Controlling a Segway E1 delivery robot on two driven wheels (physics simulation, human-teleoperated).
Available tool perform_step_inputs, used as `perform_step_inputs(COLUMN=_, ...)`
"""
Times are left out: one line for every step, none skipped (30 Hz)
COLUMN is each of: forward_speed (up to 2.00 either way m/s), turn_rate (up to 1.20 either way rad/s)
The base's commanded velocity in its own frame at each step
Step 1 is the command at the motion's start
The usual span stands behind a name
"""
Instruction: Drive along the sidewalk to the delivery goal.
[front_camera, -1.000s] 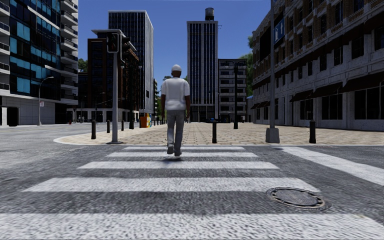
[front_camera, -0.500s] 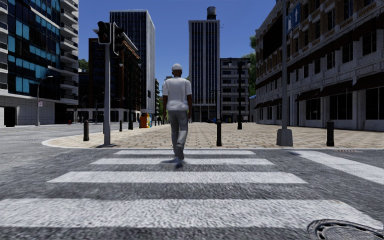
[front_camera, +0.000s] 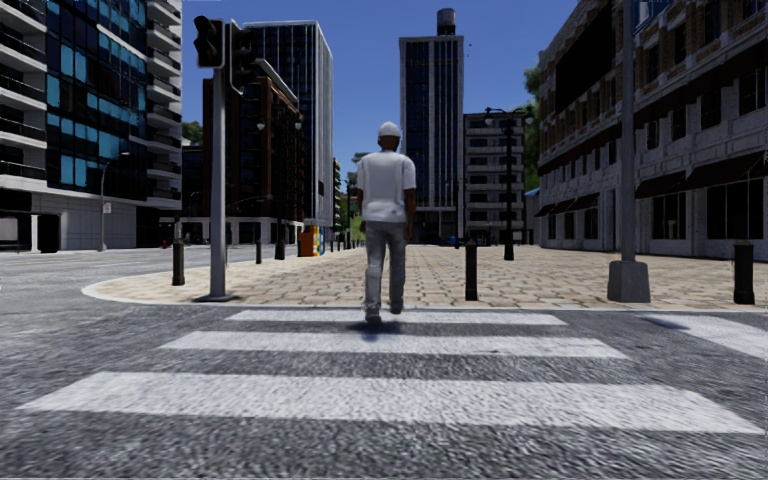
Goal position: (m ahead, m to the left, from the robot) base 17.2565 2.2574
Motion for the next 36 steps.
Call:
perform_step_inputs(forward_speed=1.52, turn_rate=0.28)
perform_step_inputs(forward_speed=1.52, turn_rate=0.28)
perform_step_inputs(forward_speed=1.52, turn_rate=0.23)
perform_step_inputs(forward_speed=1.52, turn_rate=0.2)
perform_step_inputs(forward_speed=1.52, turn_rate=0.25)
perform_step_inputs(forward_speed=1.52, turn_rate=0.27)
perform_step_inputs(forward_speed=1.52, turn_rate=0.27)
perform_step_inputs(forward_speed=1.52, turn_rate=0.28)
perform_step_inputs(forward_speed=1.52, turn_rate=0.28)
perform_step_inputs(forward_speed=1.52, turn_rate=0.28)
perform_step_inputs(forward_speed=1.52, turn_rate=0.28)
perform_step_inputs(forward_speed=1.52, turn_rate=0.28)
perform_step_inputs(forward_speed=1.53, turn_rate=0.28)
perform_step_inputs(forward_speed=1.53, turn_rate=0.28)
perform_step_inputs(forward_speed=1.53, turn_rate=0.28)
perform_step_inputs(forward_speed=1.53, turn_rate=0.24)
perform_step_inputs(forward_speed=1.53, turn_rate=0.14)
perform_step_inputs(forward_speed=1.54, turn_rate=0.06)
perform_step_inputs(forward_speed=1.54, turn_rate=0.0)
perform_step_inputs(forward_speed=1.54, turn_rate=0.0)
perform_step_inputs(forward_speed=1.54, turn_rate=0.0)
perform_step_inputs(forward_speed=1.54, turn_rate=0.0)
perform_step_inputs(forward_speed=1.54, turn_rate=0.0)
perform_step_inputs(forward_speed=1.54, turn_rate=0.0)
perform_step_inputs(forward_speed=1.54, turn_rate=0.0)
perform_step_inputs(forward_speed=2.0, turn_rate=0.0)
perform_step_inputs(forward_speed=2.0, turn_rate=0.0)
perform_step_inputs(forward_speed=2.0, turn_rate=0.0)
perform_step_inputs(forward_speed=2.0, turn_rate=0.0)
perform_step_inputs(forward_speed=2.0, turn_rate=0.0)
perform_step_inputs(forward_speed=2.0, turn_rate=0.0)
perform_step_inputs(forward_speed=2.0, turn_rate=0.0)
perform_step_inputs(forward_speed=2.0, turn_rate=0.0)
perform_step_inputs(forward_speed=2.0, turn_rate=0.0)
perform_step_inputs(forward_speed=2.0, turn_rate=0.0)
perform_step_inputs(forward_speed=2.0, turn_rate=0.0)
